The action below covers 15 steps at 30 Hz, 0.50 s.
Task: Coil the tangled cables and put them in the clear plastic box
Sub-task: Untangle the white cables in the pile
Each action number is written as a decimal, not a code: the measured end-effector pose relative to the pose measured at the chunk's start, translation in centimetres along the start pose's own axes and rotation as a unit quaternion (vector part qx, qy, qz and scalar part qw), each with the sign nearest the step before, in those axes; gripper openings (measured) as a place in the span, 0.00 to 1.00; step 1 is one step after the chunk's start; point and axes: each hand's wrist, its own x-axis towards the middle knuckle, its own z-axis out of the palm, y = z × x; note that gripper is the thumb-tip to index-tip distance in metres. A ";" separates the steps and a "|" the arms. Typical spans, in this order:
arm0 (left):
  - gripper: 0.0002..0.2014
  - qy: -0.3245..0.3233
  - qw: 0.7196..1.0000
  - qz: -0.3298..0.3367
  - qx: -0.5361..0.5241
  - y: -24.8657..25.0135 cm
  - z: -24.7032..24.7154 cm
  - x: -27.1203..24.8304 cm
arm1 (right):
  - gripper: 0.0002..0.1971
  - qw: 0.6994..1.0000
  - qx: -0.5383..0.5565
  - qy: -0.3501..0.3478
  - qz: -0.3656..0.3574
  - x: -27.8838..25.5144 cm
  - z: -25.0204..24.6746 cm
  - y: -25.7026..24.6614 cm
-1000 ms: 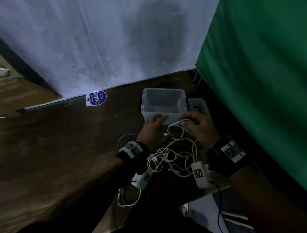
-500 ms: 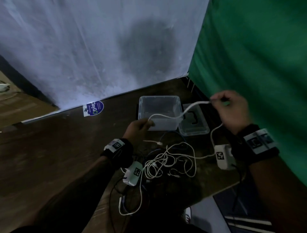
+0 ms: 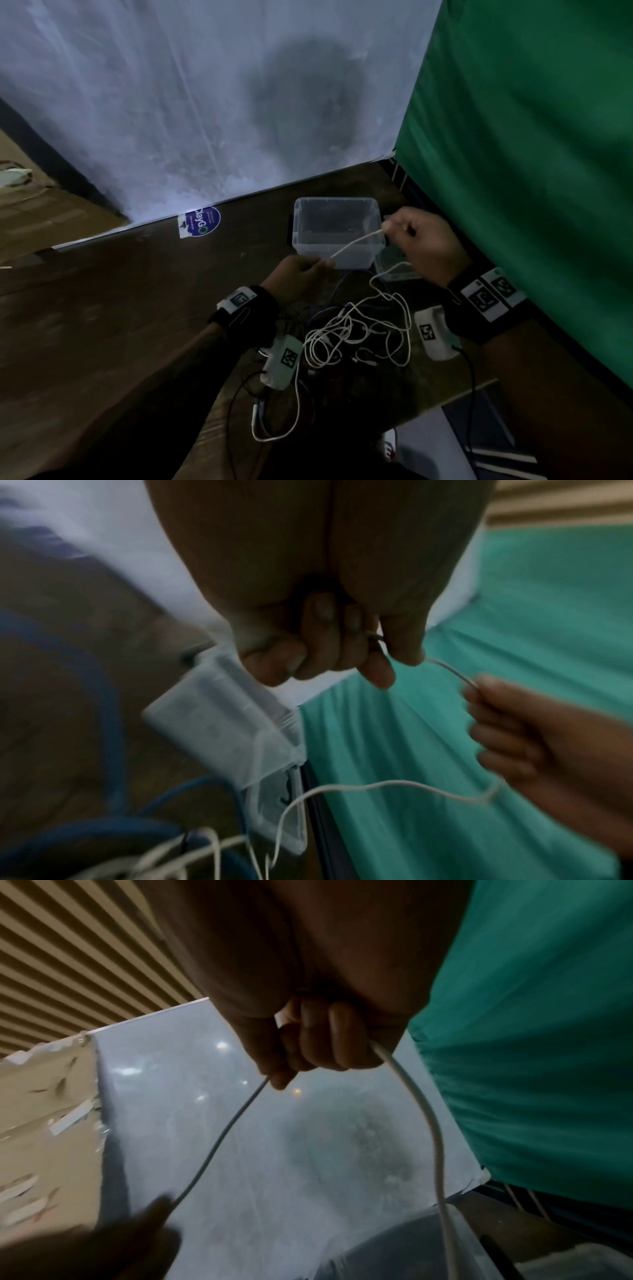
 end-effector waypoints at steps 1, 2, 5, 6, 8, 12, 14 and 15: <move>0.14 -0.003 0.999 -0.025 -0.032 -0.4 0.0 -0.5 | 0.13 1.000 0.001 0.009 -0.004 0.2 -0.4 0.3; 0.13 -0.008 0.998 -0.042 -0.056 -0.9 0.1 -1.0 | 0.14 1.000 0.002 0.010 -0.005 0.3 -0.5 0.4; 0.15 -0.027 0.984 -0.090 -0.154 -1.7 0.5 -2.3 | 0.14 0.999 0.020 0.023 0.015 0.3 0.5 1.1; 0.14 -0.037 0.970 -0.116 -0.212 -1.9 0.6 -2.6 | 0.14 0.999 0.022 0.036 0.023 0.3 0.9 1.4; 0.10 -0.078 0.932 -0.134 -0.328 -1.6 0.2 -3.2 | 0.13 0.997 0.002 0.063 0.035 0.1 2.0 2.4; 0.08 -0.164 0.848 -0.077 -0.498 0.3 -1.2 -3.5 | 0.07 0.996 -0.021 0.003 0.081 -1.2 5.5 4.3; 0.07 -0.172 0.826 -0.052 -0.535 1.4 -1.9 -3.3 | 0.04 0.994 0.001 -0.069 0.088 -2.6 7.9 4.1; 0.07 -0.167 0.820 -0.048 -0.545 1.7 -2.1 -3.1 | 0.04 0.992 0.004 -0.098 0.081 -3.4 8.9 3.7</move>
